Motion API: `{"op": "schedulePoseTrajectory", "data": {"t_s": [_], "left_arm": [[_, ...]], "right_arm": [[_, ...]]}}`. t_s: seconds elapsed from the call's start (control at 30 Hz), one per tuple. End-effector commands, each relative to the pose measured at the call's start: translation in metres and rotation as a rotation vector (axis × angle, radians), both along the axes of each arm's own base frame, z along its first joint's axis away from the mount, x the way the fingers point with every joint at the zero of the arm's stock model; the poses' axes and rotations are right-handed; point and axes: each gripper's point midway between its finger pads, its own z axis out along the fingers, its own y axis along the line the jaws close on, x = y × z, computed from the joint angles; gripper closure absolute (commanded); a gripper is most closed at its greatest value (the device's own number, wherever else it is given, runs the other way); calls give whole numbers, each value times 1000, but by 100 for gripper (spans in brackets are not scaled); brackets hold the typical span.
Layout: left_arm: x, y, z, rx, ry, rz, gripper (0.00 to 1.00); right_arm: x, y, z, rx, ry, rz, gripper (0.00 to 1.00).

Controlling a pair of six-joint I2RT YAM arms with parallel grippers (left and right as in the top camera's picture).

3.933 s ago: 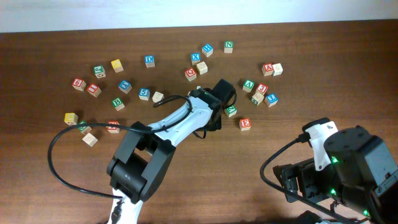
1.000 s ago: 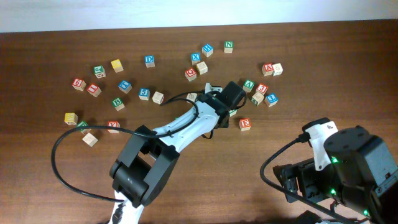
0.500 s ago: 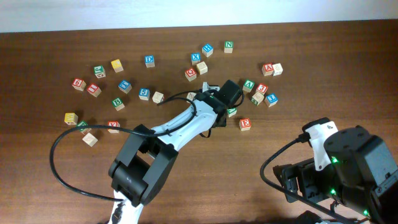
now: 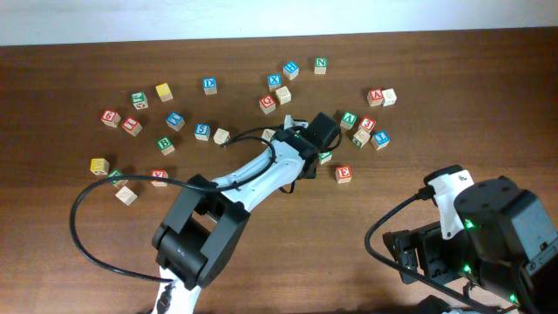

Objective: Spell out RSS
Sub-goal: 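Open left gripper to release S block, nudge it against the row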

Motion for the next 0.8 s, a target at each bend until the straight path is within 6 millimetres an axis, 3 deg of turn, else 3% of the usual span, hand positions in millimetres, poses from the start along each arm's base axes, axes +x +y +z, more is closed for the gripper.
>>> {"op": "schedulePoseTrajectory", "data": {"t_s": [0.0, 0.77], "left_arm": [[-1, 8, -6, 38, 5, -6, 100], [0, 10, -1, 49, -3, -3, 100]], "right_arm": [[0, -2, 0, -7, 1, -11, 2], [0, -2, 0, -7, 1, -11, 2]]}}
